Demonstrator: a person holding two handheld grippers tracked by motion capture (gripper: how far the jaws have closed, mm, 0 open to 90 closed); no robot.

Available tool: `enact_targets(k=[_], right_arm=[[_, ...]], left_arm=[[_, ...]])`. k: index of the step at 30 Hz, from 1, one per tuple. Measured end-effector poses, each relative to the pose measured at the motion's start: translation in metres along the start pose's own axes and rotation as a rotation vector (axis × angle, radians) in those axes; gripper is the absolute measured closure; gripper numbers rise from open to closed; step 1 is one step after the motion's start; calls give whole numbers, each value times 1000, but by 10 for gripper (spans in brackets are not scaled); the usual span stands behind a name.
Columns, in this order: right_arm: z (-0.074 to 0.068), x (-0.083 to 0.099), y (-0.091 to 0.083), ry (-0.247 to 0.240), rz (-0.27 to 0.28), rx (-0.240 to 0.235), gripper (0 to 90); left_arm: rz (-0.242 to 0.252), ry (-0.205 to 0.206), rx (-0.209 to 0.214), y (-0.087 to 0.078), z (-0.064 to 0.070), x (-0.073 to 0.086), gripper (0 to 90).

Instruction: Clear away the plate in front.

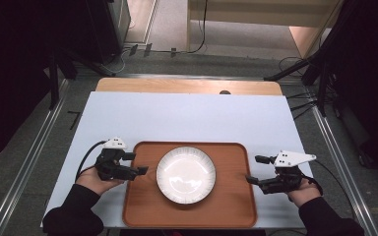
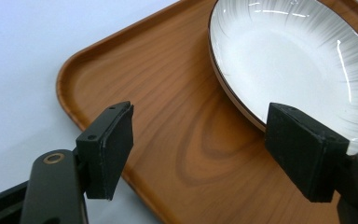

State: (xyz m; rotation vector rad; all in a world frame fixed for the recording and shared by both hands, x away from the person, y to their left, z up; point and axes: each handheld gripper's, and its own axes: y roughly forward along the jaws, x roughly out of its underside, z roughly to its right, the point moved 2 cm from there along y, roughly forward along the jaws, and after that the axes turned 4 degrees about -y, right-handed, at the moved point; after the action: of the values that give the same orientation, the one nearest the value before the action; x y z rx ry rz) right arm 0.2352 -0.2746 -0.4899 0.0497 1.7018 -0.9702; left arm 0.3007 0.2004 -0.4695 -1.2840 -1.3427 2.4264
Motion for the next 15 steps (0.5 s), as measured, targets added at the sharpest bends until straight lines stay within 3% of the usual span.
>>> enact_targets(k=[15], right_arm=[[1,-1,-2,2,30,10,217]], left_arm=[[53,-50,-56,-24,-23,15,236]])
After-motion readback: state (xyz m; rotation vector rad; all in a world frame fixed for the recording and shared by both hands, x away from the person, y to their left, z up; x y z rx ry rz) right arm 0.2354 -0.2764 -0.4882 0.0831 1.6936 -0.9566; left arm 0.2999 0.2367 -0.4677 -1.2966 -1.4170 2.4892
